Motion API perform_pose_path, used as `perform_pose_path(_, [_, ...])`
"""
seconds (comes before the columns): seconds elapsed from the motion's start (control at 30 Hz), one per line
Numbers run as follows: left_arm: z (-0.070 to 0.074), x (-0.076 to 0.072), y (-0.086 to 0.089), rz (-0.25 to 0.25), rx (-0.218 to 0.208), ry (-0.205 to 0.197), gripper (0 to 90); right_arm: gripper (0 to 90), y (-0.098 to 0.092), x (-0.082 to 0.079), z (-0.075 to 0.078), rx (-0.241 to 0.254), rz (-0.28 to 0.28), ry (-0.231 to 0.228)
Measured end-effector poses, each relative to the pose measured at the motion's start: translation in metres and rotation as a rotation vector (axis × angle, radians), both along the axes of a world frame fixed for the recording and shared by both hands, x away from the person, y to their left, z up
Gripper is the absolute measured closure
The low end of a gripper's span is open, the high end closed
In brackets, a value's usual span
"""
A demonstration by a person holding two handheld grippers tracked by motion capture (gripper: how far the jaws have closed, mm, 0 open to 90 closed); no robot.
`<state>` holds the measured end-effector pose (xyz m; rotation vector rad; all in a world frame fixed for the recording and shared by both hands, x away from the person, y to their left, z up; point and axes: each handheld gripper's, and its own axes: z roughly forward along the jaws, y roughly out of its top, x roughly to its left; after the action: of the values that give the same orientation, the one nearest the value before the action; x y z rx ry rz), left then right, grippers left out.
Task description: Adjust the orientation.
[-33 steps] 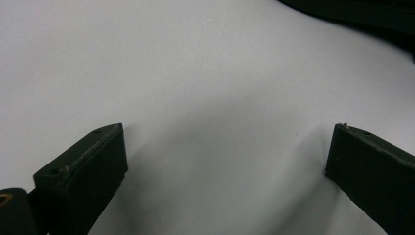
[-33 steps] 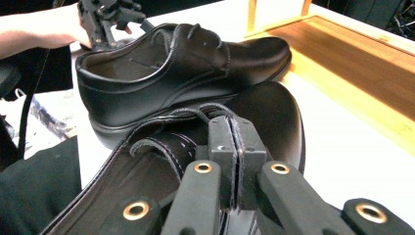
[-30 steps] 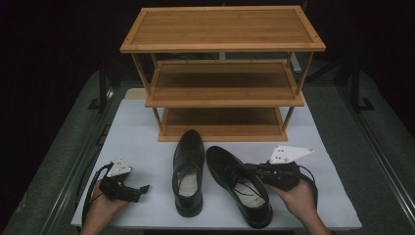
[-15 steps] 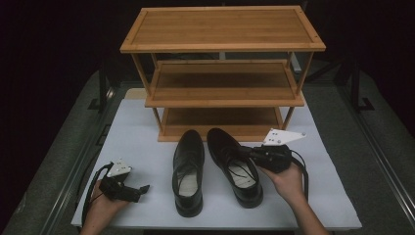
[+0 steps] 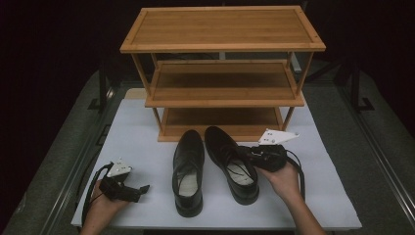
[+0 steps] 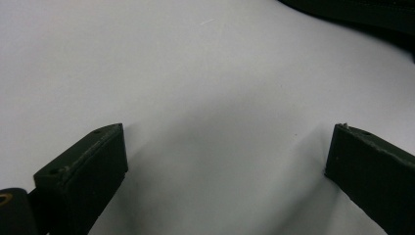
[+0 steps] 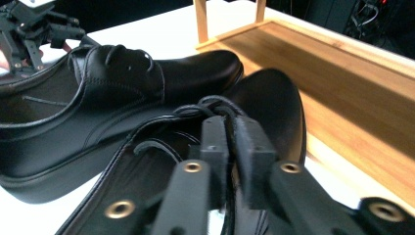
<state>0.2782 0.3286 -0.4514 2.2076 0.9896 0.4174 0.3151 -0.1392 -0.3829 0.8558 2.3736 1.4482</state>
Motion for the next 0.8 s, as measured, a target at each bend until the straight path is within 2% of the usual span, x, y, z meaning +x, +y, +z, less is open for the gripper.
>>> perform_pose_path(0.2, [0.000,0.000,0.000,0.000,0.000,0.000,1.1,76.8,-0.015,-0.010,0.006,0.021,0.000,-0.003])
perform_pose_path(0.37, [0.000,0.000,0.000,0.000,0.000,0.000,1.1,85.8,-0.039,-0.023,0.007,0.053,-0.025,-0.010])
perform_pose_path(0.43, [0.000,0.000,0.000,0.000,0.001,0.000,1.1,89.5,-0.049,-0.029,0.004,0.045,-0.040,-0.009])
perform_pose_path(0.5, [0.000,0.000,0.000,0.000,0.001,0.001,1.1,89.7,-0.057,-0.033,-0.003,0.020,-0.049,0.003])
perform_pose_path(0.63, [0.000,0.000,0.000,-0.001,0.001,0.001,1.1,89.8,-0.065,-0.032,-0.027,-0.021,-0.037,0.057])
perform_pose_path(0.8, [0.000,0.000,0.000,-0.001,0.001,0.001,1.1,89.8,-0.061,-0.010,-0.047,-0.034,-0.025,0.102])
